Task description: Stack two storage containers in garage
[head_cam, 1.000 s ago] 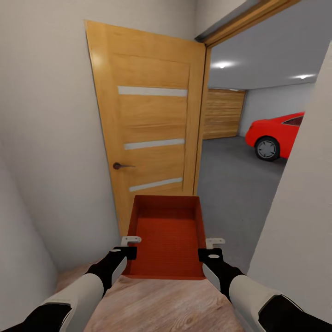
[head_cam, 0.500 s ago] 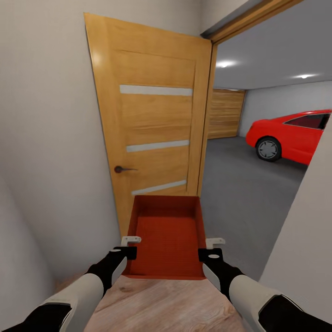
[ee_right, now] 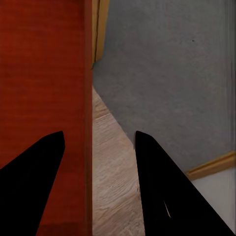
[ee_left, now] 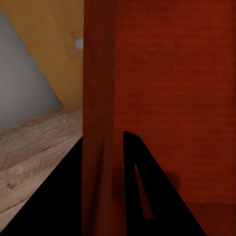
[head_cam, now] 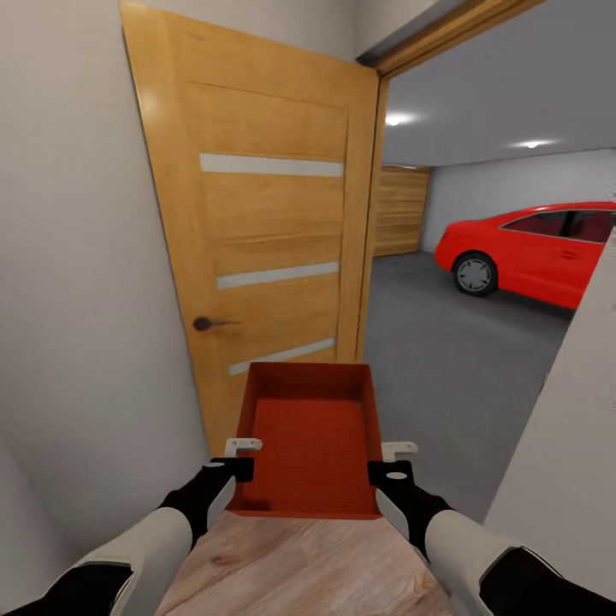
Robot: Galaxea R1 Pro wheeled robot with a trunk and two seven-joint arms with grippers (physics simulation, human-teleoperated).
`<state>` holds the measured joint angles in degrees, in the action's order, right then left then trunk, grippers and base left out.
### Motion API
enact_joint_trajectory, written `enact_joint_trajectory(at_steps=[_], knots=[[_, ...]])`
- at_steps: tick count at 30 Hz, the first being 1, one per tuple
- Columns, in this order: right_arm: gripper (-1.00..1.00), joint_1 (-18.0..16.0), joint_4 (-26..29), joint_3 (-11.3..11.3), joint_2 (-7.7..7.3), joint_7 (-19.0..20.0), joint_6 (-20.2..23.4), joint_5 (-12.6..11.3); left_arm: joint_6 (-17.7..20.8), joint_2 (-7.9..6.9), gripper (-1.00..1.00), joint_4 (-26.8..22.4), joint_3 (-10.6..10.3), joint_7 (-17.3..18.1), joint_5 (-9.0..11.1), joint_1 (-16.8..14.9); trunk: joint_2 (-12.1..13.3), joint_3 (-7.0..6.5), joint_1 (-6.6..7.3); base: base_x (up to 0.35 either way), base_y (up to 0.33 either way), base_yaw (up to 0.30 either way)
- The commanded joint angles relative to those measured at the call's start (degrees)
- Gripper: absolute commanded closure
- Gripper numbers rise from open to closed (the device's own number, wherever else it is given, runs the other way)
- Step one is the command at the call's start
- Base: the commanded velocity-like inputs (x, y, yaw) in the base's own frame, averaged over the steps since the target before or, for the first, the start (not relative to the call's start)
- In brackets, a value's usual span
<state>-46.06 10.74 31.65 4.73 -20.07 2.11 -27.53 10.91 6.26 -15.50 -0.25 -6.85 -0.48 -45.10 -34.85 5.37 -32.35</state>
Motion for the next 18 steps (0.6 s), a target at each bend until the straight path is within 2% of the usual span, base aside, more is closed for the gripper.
enact_joint_trajectory(at_steps=[1, 12, 18], knots=[[1.00, -0.1, 0.5, -1.6, 0.01, 2.4, 0.3, 0.1, 0.4, -0.02, 1.00, -0.1, 0.8, -0.5, -0.5, 0.0, -0.1, 0.11, -0.02, 0.019, 0.006, -0.214], [1.00, -0.1, 0.5, -1.6, 0.01, 2.4, 0.3, 0.1, 0.4, -0.02, 1.00, -0.1, 0.8, -0.5, -0.5, 0.0, -0.1, 0.11, -0.02, 0.003, 0.001, -0.214], [1.00, -0.1, 0.6, -1.6, -0.02, 2.4, 0.3, 0.1, 0.4, -0.02, 1.00, -0.1, 0.8, -0.5, -0.5, 0.0, -0.1, 0.11, -0.02, 0.000, 0.000, -0.062]])
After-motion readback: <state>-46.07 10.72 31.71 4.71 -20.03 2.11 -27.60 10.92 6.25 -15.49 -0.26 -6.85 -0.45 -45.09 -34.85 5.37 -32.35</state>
